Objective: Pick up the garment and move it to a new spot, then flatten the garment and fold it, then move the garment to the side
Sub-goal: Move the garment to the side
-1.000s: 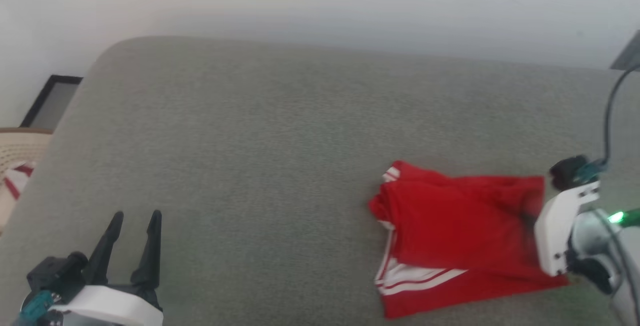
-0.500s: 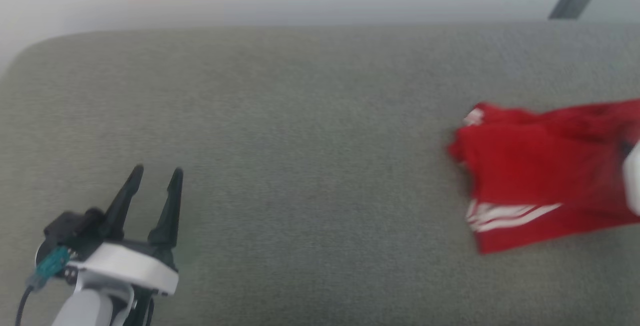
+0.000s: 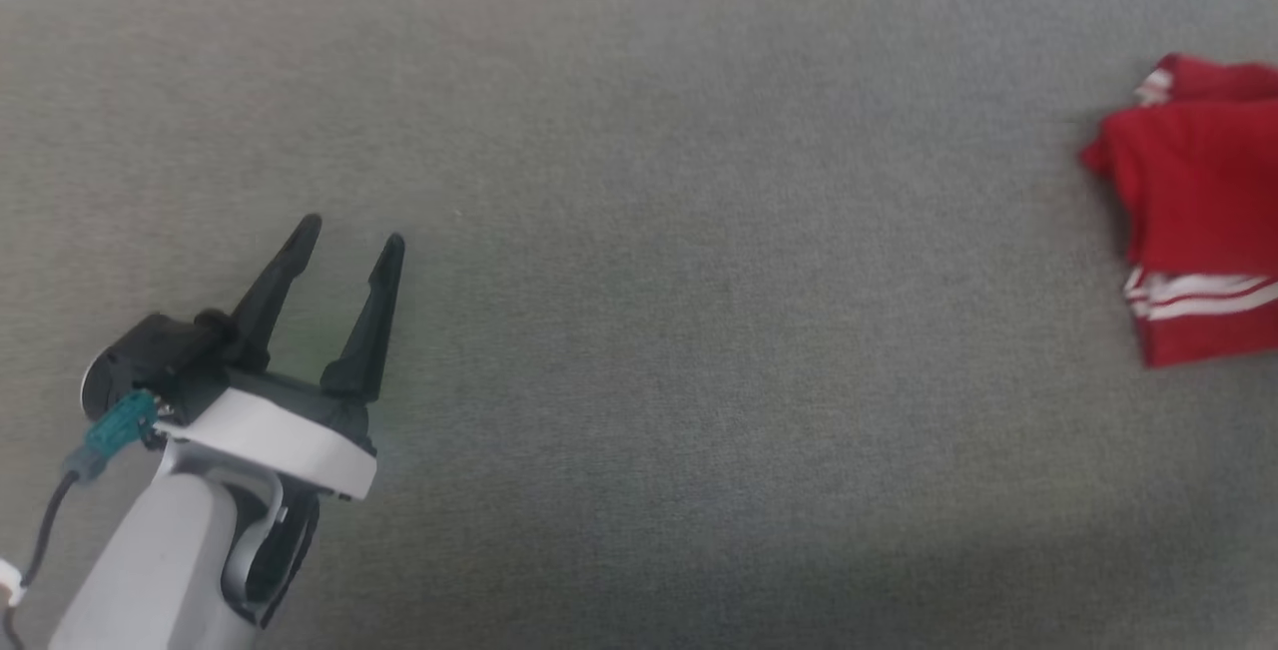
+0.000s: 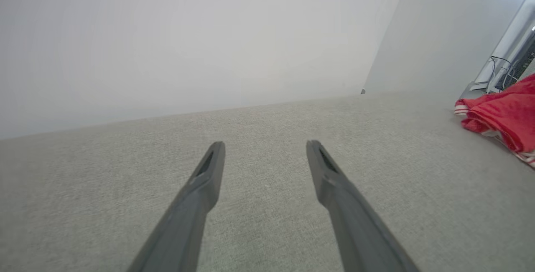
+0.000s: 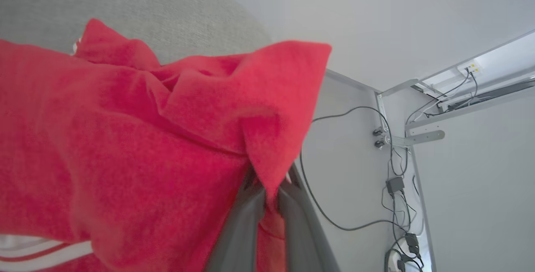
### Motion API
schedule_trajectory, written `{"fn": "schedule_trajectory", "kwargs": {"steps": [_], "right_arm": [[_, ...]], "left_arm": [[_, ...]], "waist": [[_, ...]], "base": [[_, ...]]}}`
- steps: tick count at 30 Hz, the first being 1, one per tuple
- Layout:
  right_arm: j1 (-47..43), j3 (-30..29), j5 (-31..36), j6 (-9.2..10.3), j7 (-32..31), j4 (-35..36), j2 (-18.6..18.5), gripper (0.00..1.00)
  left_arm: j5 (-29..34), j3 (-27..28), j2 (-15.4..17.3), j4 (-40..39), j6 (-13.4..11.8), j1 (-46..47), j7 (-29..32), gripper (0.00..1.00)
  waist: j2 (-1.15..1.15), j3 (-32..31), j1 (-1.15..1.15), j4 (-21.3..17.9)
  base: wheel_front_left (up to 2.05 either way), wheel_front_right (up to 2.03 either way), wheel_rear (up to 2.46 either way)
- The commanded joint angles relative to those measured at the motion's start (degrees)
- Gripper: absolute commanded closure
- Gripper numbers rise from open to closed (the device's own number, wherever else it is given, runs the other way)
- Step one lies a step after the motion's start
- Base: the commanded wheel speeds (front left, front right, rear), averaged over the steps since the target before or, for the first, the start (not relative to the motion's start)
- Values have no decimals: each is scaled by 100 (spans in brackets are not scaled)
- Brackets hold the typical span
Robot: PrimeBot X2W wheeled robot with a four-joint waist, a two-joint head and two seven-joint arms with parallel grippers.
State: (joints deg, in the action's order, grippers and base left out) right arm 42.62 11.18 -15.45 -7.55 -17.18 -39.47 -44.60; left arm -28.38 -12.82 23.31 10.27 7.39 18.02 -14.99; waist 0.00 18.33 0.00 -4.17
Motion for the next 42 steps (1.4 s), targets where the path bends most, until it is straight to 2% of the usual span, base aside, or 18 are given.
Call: {"fn": "schedule_trajectory", "kwargs": {"steps": [1, 7, 22, 26, 28, 29, 30, 31, 37, 42], "right_arm": [[166, -84, 254, 13, 153, -137, -43, 100], [523, -396, 977, 14, 455, -685, 28, 100], [945, -1131, 2044, 13, 740, -1553, 810, 100], [1075, -1361, 2291, 12, 868, -1742, 905, 100], [1120, -1561, 2393, 13, 919, -1834, 941, 82], [1147, -1653, 2462, 13, 919, -1859, 955, 54], [1166, -1720, 2525, 13, 928, -1876, 981, 4], [1188, -1805, 2582, 13, 957, -1883, 1010, 0], [1264, -2166, 2667, 13, 1094, -1912, 1268, 0], [1284, -2123, 2462, 13, 1470, -1875, 1561, 0]], "left_arm": [[-35, -74, 56, -25, 7, 164, -22, 0], [-42, -313, 161, -46, 6, 485, -22, 0], [-108, -705, 344, -43, 6, 1073, -22, 0], [-131, -766, 381, -34, 6, 1143, -23, 0], [-149, -760, 376, -23, 6, 1159, -23, 0], [-156, -750, 372, -18, 6, 1160, -22, 0], [-168, -742, 375, -13, 6, 1151, -23, 0], [-182, -725, 376, -7, 6, 1133, -23, 0], [-197, -542, 329, 23, 6, 889, -22, 0], [-217, -349, 283, 15, 6, 654, -22, 0]], "waist": [[0, 195, 0, -110], [0, 507, 0, -195], [0, 1048, 0, -230], [0, 1099, 0, -216], [0, 1094, 0, -207], [0, 1081, 0, -204], [0, 1063, 0, -202], [0, 1037, 0, -199], [0, 780, 0, -181], [0, 499, 0, -133]], "base": [[0, 0, 0], [0, 0, 0], [0, 0, 0], [0, 0, 0], [0, 0, 0], [0, 0, 0], [0, 0, 0], [0, 0, 0], [0, 0, 0], [0, 0, 0]]}}
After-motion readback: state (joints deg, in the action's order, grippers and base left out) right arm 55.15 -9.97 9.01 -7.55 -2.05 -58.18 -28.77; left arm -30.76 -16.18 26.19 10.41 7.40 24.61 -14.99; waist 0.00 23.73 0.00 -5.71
